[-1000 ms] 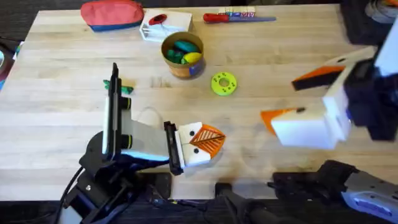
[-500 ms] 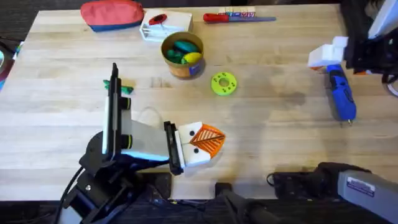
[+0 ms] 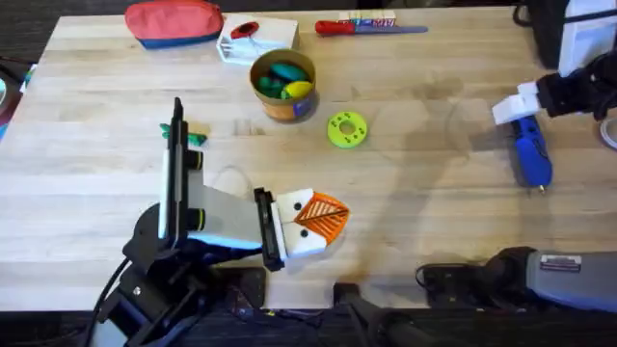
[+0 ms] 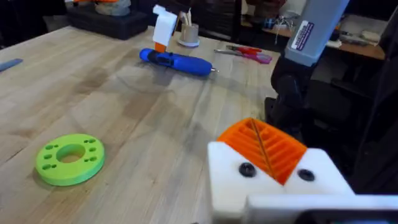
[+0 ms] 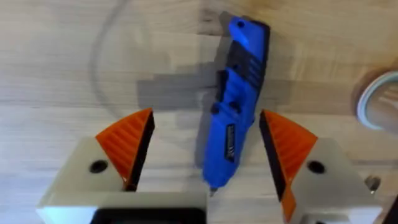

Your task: Pick up the gripper from the table and insert it into the empty holder that is missing its gripper. Then pick up a screw, insert it into the mounting hole, and use the screwdriver to tighten it. Finally, clean up the table by picking up the vegetable and placing it into the bucket.

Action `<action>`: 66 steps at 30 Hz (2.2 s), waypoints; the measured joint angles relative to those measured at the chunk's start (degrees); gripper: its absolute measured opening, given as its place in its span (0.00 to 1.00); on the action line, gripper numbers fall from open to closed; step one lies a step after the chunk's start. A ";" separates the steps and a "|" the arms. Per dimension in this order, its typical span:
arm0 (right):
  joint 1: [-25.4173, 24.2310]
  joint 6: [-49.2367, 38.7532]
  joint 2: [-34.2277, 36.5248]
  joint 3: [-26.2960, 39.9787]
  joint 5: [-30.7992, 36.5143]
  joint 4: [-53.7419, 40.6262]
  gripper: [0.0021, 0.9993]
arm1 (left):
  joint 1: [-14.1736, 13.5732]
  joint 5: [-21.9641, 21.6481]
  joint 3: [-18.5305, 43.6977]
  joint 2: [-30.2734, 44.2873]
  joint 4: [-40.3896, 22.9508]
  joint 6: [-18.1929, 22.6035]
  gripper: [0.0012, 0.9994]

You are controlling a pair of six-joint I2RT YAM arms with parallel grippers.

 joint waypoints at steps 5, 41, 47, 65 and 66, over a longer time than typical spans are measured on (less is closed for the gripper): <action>-3.84 -4.66 3.32 0.00 -0.26 4.62 0.99 | 0.00 0.00 0.00 0.00 0.00 0.01 0.02; -7.16 -5.93 17.45 1.01 -6.05 12.23 0.92 | 0.00 0.00 0.00 0.00 0.00 0.01 0.02; -7.76 -5.91 17.45 1.05 -6.60 11.77 0.82 | 0.00 0.00 0.00 0.00 0.00 0.01 0.02; -8.65 -6.04 17.98 2.34 -7.02 9.47 0.59 | 0.00 0.00 0.00 0.00 0.00 0.01 0.02; -8.65 -6.04 17.98 2.34 -7.02 9.50 0.55 | 0.00 0.00 0.00 0.00 0.00 0.01 0.02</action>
